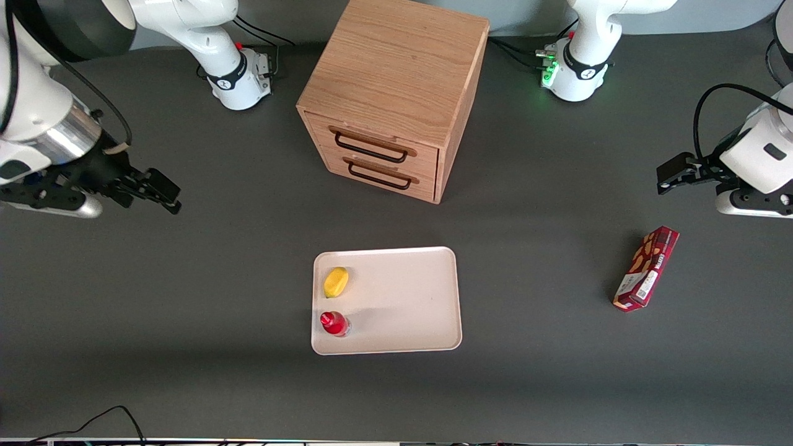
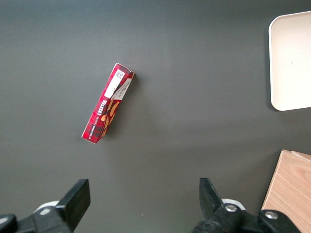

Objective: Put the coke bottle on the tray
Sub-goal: 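Raise the right gripper up away from the tray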

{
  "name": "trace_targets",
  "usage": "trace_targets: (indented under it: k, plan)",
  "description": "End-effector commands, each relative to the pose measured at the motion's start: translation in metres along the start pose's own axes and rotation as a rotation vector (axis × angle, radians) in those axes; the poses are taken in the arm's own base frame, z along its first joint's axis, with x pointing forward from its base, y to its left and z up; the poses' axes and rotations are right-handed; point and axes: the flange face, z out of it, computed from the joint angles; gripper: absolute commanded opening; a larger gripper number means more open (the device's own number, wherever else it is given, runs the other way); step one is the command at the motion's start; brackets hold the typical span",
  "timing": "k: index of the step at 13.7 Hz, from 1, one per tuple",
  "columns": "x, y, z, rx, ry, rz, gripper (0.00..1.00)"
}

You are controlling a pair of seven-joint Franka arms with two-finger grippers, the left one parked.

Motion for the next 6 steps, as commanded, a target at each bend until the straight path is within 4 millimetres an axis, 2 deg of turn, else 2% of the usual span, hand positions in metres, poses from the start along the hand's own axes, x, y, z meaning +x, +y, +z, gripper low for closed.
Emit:
trace_targets:
  k: [1, 2, 4, 6]
  plan:
    - [-0.01, 0.018, -0.011, 0.011, 0.032, -0.052, 1.0]
    - [-0.001, 0.018, -0.01, 0.01, 0.012, -0.05, 1.0]
    - [0.022, 0.014, -0.02, 0.012, -0.02, -0.048, 1.0]
    - [0.03, 0.011, -0.03, 0.01, -0.049, -0.054, 1.0]
